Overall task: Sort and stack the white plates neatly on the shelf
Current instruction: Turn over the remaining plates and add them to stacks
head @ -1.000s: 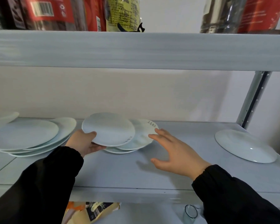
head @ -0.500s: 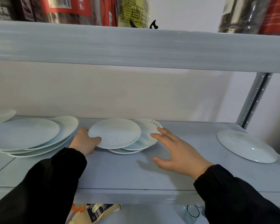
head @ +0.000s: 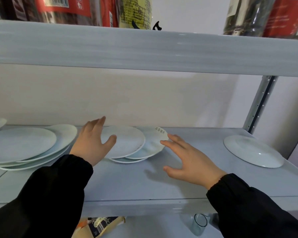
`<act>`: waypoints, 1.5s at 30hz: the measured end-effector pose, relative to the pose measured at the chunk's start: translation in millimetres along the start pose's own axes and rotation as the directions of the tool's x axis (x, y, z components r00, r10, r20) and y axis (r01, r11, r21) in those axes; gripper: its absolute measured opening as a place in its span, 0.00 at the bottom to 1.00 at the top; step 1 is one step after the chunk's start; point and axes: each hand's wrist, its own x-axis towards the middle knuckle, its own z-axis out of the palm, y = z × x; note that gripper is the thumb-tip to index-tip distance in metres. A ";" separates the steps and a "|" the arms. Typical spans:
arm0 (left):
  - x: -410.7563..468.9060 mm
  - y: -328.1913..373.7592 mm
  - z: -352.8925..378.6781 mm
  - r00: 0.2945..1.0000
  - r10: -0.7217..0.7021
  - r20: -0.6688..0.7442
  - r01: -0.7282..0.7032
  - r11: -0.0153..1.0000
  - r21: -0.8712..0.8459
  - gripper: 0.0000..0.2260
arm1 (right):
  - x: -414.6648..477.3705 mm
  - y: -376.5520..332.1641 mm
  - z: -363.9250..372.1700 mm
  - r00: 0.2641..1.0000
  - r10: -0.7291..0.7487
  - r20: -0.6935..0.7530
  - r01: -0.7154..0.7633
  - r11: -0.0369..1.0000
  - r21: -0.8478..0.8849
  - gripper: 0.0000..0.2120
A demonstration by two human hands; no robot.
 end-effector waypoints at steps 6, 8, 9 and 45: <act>-6.4 46.7 20.0 0.965 0.246 0.088 -0.255 0.960 0.116 0.37 | -17.3 18.7 -16.2 0.999 0.052 0.003 -0.051 0.999 -0.016 0.37; -8.1 64.1 29.3 0.951 0.297 0.091 -0.306 0.945 0.113 0.36 | -26.7 29.4 -21.9 0.997 0.071 -0.008 -0.071 0.997 -0.017 0.37; -9.0 72.5 34.3 0.942 0.323 0.091 -0.332 0.937 0.113 0.35 | -32.1 35.4 -25.2 0.996 0.083 -0.016 -0.083 0.996 -0.017 0.37; -59.3 227.4 147.9 0.833 0.480 0.276 -0.500 0.866 0.001 0.35 | -114.8 235.9 -73.2 0.848 0.507 0.155 -0.491 0.861 -0.136 0.45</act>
